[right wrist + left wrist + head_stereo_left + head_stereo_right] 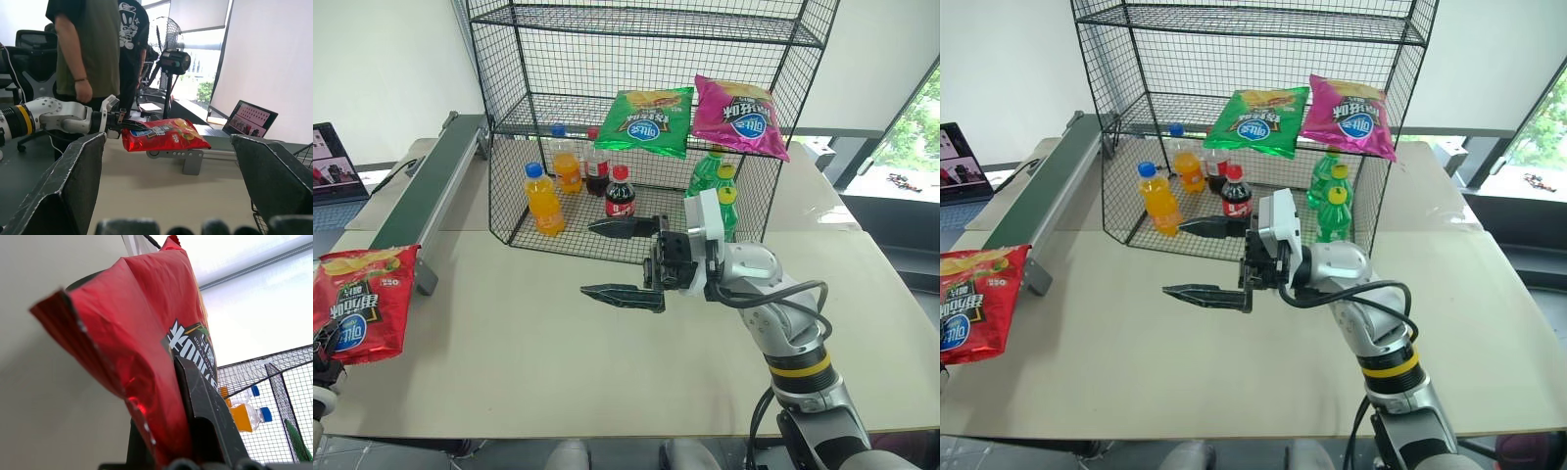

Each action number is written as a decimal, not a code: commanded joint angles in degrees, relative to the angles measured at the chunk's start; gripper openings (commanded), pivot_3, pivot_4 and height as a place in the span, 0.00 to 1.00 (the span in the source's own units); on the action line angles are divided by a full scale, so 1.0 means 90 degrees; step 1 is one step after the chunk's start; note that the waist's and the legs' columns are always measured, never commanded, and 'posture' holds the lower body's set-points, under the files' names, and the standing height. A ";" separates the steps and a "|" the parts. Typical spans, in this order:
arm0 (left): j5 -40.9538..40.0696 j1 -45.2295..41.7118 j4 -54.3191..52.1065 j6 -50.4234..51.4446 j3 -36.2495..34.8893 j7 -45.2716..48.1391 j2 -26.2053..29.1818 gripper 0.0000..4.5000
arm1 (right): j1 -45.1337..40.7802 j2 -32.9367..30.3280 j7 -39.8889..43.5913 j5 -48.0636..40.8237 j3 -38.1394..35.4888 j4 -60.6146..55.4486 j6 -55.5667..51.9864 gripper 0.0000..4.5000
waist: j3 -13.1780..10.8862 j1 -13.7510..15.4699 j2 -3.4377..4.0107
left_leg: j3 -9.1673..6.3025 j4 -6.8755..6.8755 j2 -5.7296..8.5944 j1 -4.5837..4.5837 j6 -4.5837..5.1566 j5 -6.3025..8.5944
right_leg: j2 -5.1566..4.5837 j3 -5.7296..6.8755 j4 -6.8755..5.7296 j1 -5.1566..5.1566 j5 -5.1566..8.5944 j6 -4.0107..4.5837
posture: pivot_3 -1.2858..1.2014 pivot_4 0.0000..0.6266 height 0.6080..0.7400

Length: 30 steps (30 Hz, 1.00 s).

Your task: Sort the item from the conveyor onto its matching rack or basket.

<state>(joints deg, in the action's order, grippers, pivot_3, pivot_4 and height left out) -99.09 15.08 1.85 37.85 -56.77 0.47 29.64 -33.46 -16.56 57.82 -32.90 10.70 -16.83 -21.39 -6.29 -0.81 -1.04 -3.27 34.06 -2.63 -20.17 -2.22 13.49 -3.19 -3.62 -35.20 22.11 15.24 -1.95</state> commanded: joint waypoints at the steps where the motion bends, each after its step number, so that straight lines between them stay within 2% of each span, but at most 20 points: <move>1: -0.0433 -0.0035 -0.0720 0.0007 -0.0289 -0.0243 0.0220 0.01 | -0.0078 -0.0020 -0.0159 -0.0069 -0.0194 -0.0212 0.0064 1.00 | 0.0000 0.0001 -0.0002 | 0.0000 0.0000 0.0000 0.0000 0.0000 0.0000 | 0.0000 0.0000 0.0001 0.0000 0.0000 0.0000 | 0.52 0.24 0.98; 4: -0.1019 -0.0123 -0.1481 -0.0006 -0.0315 -0.0531 0.0398 0.01 | -0.0055 -0.0015 -0.0445 -0.0016 -0.0326 -0.0228 0.0063 1.00 | -0.0004 0.0015 -0.0009 | 0.0000 -0.0001 0.0000 -0.0001 -0.0001 0.0000 | -0.0002 0.0000 0.0001 0.0000 0.0000 0.0000 | 0.52 0.24 0.98; 8: -0.1533 -0.1497 -0.2478 -0.0166 0.0516 -0.1253 0.1059 0.01 | 0.0113 0.0141 -0.1635 0.0333 -0.0702 -0.0390 0.0061 1.00 | -0.0009 0.0128 -0.0019 | -0.0024 -0.0001 0.0001 -0.0008 -0.0031 -0.0017 | -0.0004 0.0019 0.0002 0.0002 -0.0002 0.0002 | 0.52 0.24 0.98; 12: -0.1546 -0.3116 -0.2661 -0.0245 0.1519 -0.1742 0.1017 0.01 | 0.0316 0.0345 -0.2518 0.0607 -0.0802 -0.0744 0.0048 1.00 | 0.0002 0.0129 -0.0003 | -0.0008 -0.0001 0.0017 -0.0006 -0.0036 -0.0021 | -0.0009 -0.0005 0.0015 -0.0017 -0.0007 -0.0008 | 0.52 0.24 0.98; 16: -0.1546 -0.4714 -0.2242 -0.0141 0.2719 -0.1939 0.0731 0.01 | 0.0576 0.0421 -0.3188 0.1014 -0.0802 -0.1238 0.0155 1.00 | -0.0005 0.0080 0.0005 | -0.0009 -0.0016 0.0019 -0.0012 -0.0035 -0.0022 | -0.0002 -0.0013 0.0012 -0.0003 -0.0010 -0.0015 | 0.52 0.24 0.98; 20: -0.1472 -0.6170 -0.1298 0.0018 0.3578 -0.1609 0.0489 0.01 | 0.0772 0.0460 -0.3728 0.1304 -0.0879 -0.1630 0.0108 1.00 | -0.0006 0.0045 0.0000 | -0.0013 -0.0014 0.0020 -0.0015 -0.0035 -0.0023 | 0.0002 -0.0013 0.0014 -0.0002 -0.0011 -0.0015 | 0.52 0.24 0.98; 25: 0.0261 -0.8591 0.1573 0.0114 0.4441 0.0547 -0.0219 0.01 | 0.1103 0.0530 -0.4406 0.1703 -0.0854 -0.2176 -0.0016 1.00 | -0.0007 0.0013 0.0000 | -0.0022 -0.0014 0.0036 -0.0016 -0.0034 -0.0025 | 0.0004 -0.0018 0.0019 -0.0007 -0.0009 -0.0019 | 0.52 0.24 0.98; 30: 0.1807 -0.9712 0.3920 -0.0196 0.4570 0.2297 -0.0659 0.01 | 0.1213 0.0538 -0.4796 0.1877 -0.0875 -0.2543 -0.0193 1.00 | -0.0006 -0.0044 0.0008 | -0.0023 -0.0019 0.0046 -0.0016 -0.0033 -0.0025 | 0.0000 -0.0026 0.0022 -0.0004 -0.0002 -0.0031 | 0.52 0.24 0.98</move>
<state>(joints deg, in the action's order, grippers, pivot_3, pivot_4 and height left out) -87.30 -70.75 31.93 37.65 -15.08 15.66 23.69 -22.24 -11.81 16.05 -16.49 3.70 -36.45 -22.71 -6.35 -1.21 -0.97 -3.47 33.86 -2.22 -20.30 -2.52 13.27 -3.18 -3.87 -34.97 22.07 15.23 -2.23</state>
